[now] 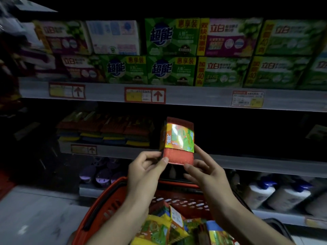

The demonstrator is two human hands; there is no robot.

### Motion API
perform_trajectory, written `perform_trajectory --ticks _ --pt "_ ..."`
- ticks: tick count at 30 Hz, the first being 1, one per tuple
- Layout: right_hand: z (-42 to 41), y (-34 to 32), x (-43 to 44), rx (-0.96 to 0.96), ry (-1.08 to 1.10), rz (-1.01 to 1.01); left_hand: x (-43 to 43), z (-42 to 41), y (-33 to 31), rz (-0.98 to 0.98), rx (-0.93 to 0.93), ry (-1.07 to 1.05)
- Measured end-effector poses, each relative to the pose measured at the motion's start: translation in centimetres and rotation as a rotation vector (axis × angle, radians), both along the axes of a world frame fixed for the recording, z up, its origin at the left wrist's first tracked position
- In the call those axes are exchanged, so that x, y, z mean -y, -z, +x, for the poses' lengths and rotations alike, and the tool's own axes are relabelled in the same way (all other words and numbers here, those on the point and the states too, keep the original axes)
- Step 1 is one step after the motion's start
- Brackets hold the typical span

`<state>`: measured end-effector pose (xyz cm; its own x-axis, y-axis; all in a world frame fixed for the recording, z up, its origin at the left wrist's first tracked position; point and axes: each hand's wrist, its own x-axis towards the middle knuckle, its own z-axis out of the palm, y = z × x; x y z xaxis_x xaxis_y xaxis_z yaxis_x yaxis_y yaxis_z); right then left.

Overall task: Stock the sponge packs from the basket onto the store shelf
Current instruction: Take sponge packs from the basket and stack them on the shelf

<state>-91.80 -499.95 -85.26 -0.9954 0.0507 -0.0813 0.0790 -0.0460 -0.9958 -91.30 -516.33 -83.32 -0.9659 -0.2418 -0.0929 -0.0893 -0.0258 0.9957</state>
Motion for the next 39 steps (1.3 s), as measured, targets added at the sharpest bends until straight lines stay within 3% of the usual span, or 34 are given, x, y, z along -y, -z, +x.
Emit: perform_trajectory --ticks 13,22,39 --pt "-3.1 0.7 2.3 -0.022 -0.084 0.125 0.7 -5.3 1.0 -0.056 -0.011 -0.174" --pt "-5.6 0.9 3.1 0.004 -0.087 0.091 1.3 -7.7 1.9 -0.110 0.114 -0.104" --pt "-6.5 0.8 3.4 -0.109 -0.115 0.229 0.3 -8.5 2.5 -0.085 0.188 -0.110"
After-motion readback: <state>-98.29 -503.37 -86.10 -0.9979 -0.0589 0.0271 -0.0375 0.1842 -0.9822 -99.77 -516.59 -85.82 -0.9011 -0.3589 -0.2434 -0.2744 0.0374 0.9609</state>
